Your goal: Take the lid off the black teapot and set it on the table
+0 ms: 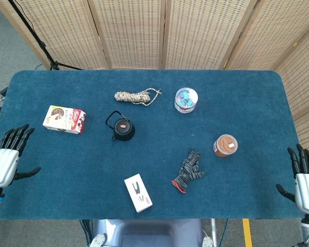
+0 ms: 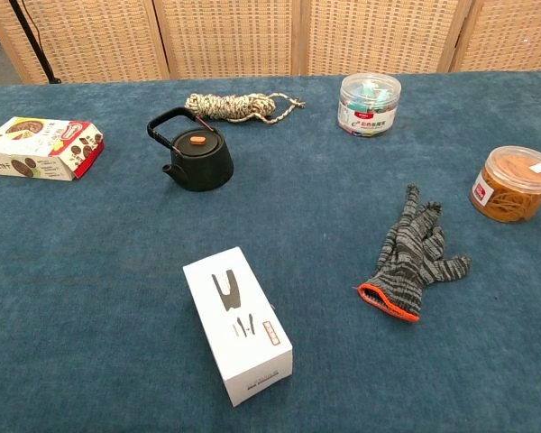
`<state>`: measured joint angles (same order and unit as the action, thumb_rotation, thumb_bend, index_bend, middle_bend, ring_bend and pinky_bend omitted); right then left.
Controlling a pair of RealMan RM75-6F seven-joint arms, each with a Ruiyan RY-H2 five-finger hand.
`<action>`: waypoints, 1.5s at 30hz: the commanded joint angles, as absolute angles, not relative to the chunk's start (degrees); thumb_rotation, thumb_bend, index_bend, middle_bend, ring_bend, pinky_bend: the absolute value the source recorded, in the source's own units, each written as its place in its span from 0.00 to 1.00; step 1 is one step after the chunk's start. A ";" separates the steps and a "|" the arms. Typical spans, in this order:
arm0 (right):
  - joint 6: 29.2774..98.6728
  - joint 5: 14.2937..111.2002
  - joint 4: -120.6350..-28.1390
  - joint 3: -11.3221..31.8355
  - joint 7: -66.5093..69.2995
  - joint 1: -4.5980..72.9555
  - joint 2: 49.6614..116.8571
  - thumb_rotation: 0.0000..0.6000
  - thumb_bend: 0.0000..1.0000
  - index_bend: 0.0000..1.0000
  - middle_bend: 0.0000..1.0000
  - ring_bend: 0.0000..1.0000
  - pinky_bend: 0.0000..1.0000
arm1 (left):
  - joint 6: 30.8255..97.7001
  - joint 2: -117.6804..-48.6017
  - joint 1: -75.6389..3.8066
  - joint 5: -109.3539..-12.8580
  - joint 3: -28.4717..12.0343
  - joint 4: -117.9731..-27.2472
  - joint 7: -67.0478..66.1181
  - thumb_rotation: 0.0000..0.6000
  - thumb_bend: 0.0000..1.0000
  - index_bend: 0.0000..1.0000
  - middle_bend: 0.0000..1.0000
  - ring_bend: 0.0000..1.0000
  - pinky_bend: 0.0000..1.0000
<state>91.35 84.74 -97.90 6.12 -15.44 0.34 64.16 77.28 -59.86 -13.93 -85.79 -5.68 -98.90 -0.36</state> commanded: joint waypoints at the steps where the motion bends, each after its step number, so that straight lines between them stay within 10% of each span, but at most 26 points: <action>1: 90.88 84.30 -97.89 6.23 -15.08 0.51 64.03 1.00 0.00 0.00 0.00 0.00 0.00 | 70.06 -59.93 -20.72 -82.55 -10.04 -99.87 -4.49 1.00 0.05 0.01 0.00 0.00 0.00; 22: 86.08 78.23 -96.96 7.84 -14.09 2.49 63.77 1.00 0.00 0.00 0.00 0.00 0.00 | 49.04 -75.68 -41.02 -61.68 -16.17 -86.84 -14.75 1.00 0.35 0.32 0.00 0.00 0.00; 45: 84.22 74.83 -96.09 8.53 -12.95 3.39 63.32 1.00 0.00 0.00 0.00 0.00 0.00 | 44.30 -87.49 -51.67 -51.02 -15.45 -75.26 -19.58 1.00 0.38 0.42 0.00 0.00 0.00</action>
<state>84.23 74.84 -96.10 8.52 -12.95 3.38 63.33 44.30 -87.11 -51.35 -51.37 -15.43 -75.62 -19.42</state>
